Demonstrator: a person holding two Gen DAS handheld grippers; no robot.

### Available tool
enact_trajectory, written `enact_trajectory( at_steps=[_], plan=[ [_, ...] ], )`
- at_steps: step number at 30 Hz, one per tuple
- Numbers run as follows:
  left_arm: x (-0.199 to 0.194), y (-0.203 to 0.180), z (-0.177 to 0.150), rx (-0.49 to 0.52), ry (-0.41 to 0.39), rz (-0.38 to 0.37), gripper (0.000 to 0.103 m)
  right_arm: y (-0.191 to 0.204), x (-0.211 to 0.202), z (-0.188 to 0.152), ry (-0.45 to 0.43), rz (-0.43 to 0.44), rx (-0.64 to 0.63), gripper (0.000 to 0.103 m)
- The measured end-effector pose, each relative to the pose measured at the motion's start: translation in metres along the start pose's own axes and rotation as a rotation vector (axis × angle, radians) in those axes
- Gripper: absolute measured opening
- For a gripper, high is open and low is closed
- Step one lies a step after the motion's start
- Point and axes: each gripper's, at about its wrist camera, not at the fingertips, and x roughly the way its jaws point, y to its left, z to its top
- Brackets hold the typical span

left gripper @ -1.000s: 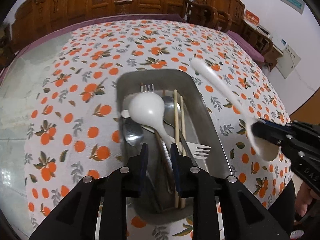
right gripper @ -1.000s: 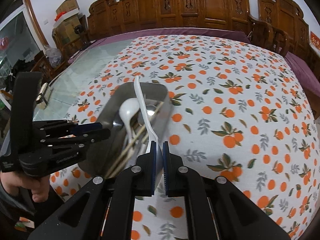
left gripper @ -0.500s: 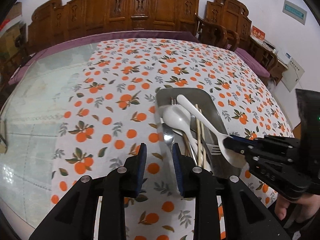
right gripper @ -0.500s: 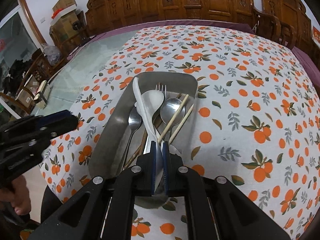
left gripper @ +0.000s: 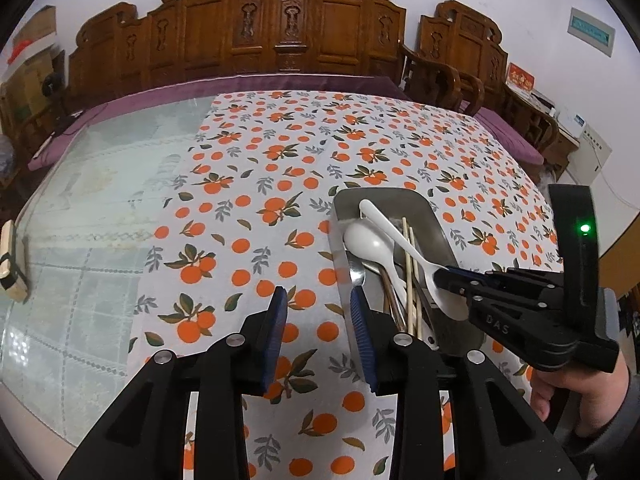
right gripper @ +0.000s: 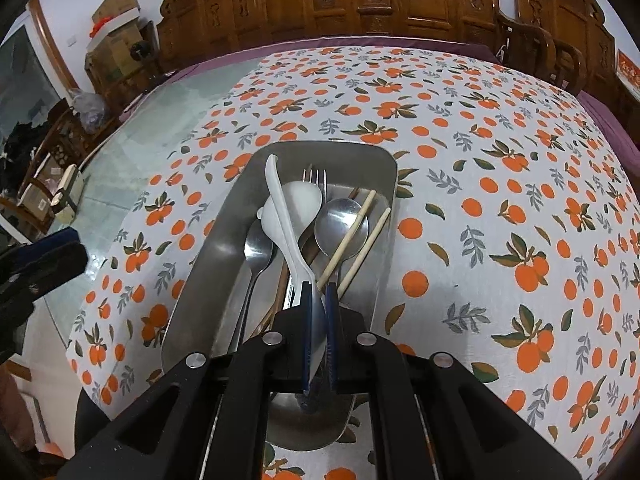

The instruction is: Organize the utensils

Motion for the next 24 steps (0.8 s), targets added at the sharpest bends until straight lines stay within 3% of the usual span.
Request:
enact_trajectory(
  at_steps=[11, 19, 22, 24],
  plan=[
    [-0.016, -0.005, -0.002, 0.001, -0.027, 0.025, 0.032, 0.007, -0.021, -0.011, -0.026, 0.131, -0.045, 0.011],
    [-0.029, -0.018, -0.015, 0.007, -0.053, 0.049, 0.040, 0.004, -0.060, -0.024, -0.118, 0.127, -0.100, 0.011],
    [-0.036, -0.024, -0.020, 0.018, -0.070, 0.058, 0.055, 0.001, -0.081, -0.031, -0.162, 0.117, -0.114, 0.028],
    [-0.042, -0.028, -0.024, 0.021, -0.082, 0.060, 0.065, -0.001, -0.095, -0.037, -0.194, 0.106, -0.122, 0.032]
  ],
)
